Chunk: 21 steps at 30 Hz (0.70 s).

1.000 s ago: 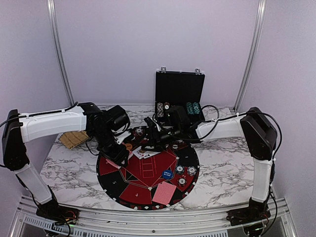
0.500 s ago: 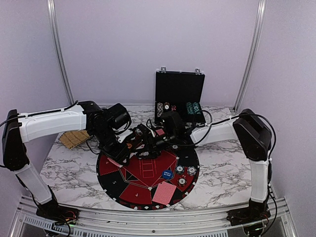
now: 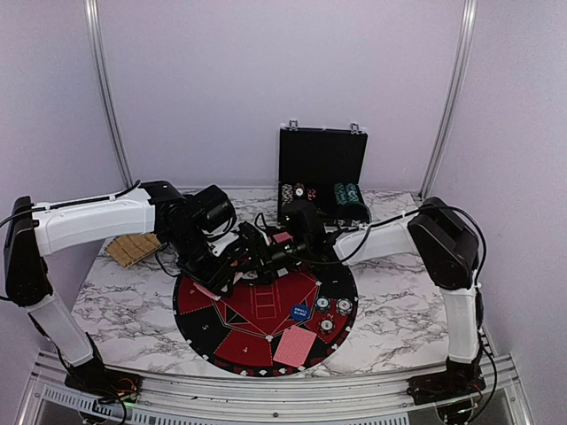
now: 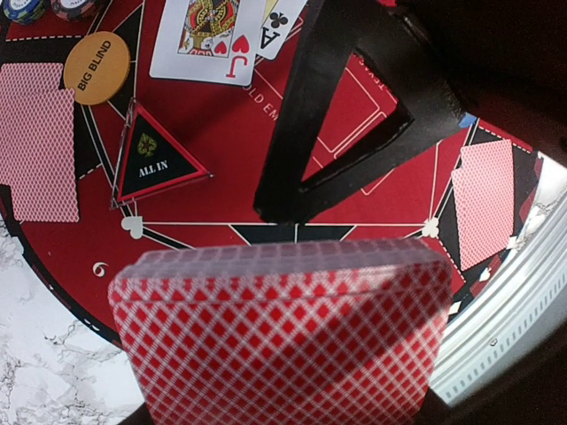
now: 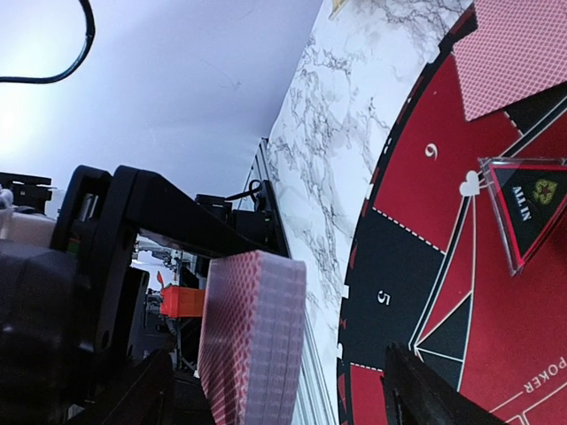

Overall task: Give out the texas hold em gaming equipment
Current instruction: Pick up the poker card from the face-down deck piles.

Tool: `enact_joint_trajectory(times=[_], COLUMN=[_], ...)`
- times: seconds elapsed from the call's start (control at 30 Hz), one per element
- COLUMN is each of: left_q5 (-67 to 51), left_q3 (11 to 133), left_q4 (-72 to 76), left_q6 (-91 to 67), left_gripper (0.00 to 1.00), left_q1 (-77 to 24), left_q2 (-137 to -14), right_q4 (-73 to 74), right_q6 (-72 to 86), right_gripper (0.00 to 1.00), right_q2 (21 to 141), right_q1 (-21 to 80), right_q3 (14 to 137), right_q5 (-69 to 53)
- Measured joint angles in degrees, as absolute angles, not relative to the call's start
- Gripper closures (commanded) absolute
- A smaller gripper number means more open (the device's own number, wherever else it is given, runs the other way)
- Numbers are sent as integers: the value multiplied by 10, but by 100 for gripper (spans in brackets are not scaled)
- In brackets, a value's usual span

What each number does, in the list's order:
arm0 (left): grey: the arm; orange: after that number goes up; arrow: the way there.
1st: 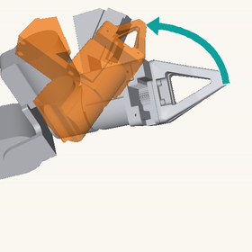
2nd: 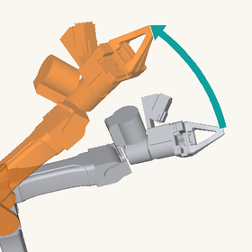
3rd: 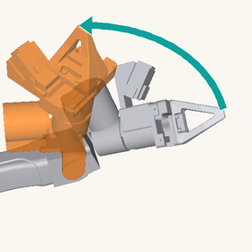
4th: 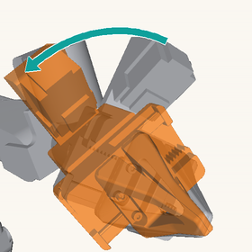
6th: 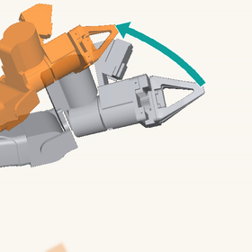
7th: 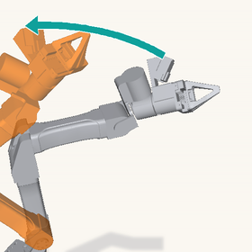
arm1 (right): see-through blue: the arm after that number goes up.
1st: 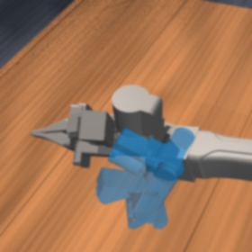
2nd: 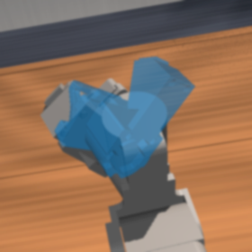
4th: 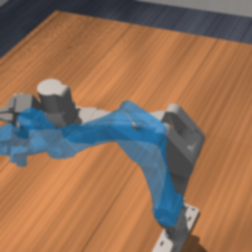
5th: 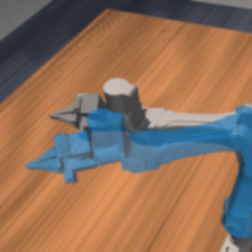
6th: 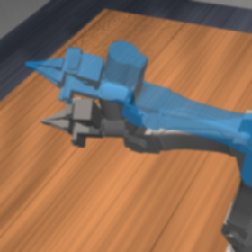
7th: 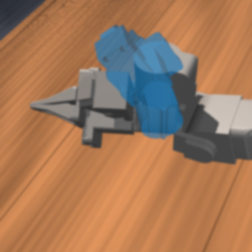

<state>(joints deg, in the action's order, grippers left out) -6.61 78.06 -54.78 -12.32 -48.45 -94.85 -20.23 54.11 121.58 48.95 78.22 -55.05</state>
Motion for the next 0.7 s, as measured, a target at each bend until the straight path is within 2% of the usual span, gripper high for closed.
enact_joint_trajectory(times=[0.37,0.7], left_q5=[-66,-65], left_q3=[781,780], left_q4=[-548,-552], left_q6=[-123,-123], left_gripper=[59,59], left_q1=[-484,-484], left_q2=[-948,-948], right_q4=[-197,-174], right_q6=[543,516], right_gripper=[25,35], right_q2=[1240,1240], right_q1=[500,485], right_q3=[801,801], right_q5=[-548,-535])
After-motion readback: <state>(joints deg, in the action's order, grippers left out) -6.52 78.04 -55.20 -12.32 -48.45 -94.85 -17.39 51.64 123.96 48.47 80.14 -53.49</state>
